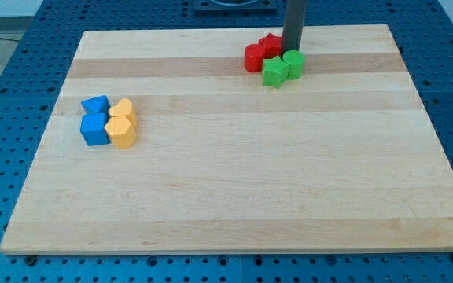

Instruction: Separate the green circle from the green star

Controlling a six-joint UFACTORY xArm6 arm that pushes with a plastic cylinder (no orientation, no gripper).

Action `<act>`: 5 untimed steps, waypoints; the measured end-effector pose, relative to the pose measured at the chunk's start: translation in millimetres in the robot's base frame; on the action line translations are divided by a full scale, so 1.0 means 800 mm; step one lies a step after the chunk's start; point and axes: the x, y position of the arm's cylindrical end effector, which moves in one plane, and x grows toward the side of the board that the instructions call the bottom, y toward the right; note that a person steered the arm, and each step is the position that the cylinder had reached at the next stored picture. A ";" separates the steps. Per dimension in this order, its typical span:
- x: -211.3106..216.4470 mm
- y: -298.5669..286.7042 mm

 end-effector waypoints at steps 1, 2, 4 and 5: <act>0.023 0.000; 0.047 0.000; 0.108 0.000; 0.145 0.000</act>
